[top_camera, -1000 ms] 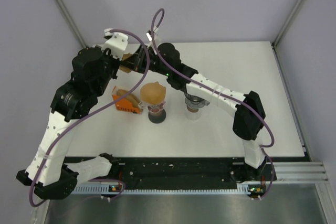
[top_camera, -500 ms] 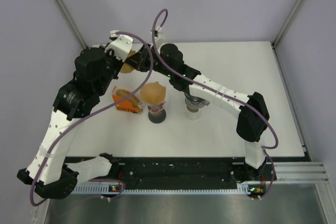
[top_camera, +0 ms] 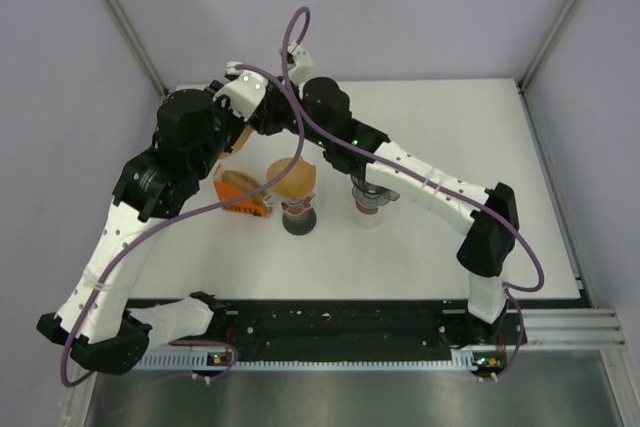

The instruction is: Place the coffee filter in the dripper

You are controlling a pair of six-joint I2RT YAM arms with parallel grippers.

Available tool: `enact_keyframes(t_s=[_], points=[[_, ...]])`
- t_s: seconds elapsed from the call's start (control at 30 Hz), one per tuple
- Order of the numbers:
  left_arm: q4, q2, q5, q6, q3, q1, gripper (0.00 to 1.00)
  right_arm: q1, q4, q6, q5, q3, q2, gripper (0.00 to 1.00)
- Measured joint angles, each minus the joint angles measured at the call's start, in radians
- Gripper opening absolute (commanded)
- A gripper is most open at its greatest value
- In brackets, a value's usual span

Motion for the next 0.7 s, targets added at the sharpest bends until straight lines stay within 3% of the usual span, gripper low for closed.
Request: enact_keyframes(t_s=[0.03, 0.07, 0.1, 0.13, 0.2, 0.23, 0.4, 0.6, 0.7], points=[[-0.005, 0.000, 0.005, -0.001, 0.000, 0.000, 0.29, 0.000, -0.008, -0.010, 0.002, 0.004, -0.003, 0.00], [-0.009, 0.000, 0.008, -0.004, 0.000, 0.000, 0.08, 0.000, -0.011, -0.019, 0.005, 0.004, -0.005, 0.00], [-0.010, 0.001, 0.007, -0.003, 0.000, -0.001, 0.00, 0.000, -0.020, -0.032, 0.008, 0.004, -0.009, 0.00], [-0.008, 0.001, 0.003, -0.004, 0.000, -0.002, 0.00, 0.000, -0.023, -0.039, 0.010, 0.004, -0.011, 0.00], [-0.007, 0.001, -0.008, -0.008, -0.001, -0.003, 0.00, 0.001, -0.027, -0.054, 0.010, 0.005, -0.014, 0.23], [-0.006, 0.001, -0.013, -0.009, -0.001, -0.004, 0.00, 0.001, -0.029, -0.059, 0.011, 0.004, -0.014, 0.28], [-0.006, 0.001, -0.037, -0.043, 0.006, -0.005, 0.00, 0.001, -0.016, -0.048, 0.009, 0.003, -0.014, 0.40], [-0.006, 0.001, -0.047, -0.094, 0.039, -0.004, 0.00, 0.004, 0.006, -0.015, -0.025, 0.005, -0.014, 0.22], [-0.004, 0.001, -0.055, -0.111, 0.055, -0.004, 0.00, 0.006, 0.004, -0.008, -0.027, 0.005, -0.014, 0.03]])
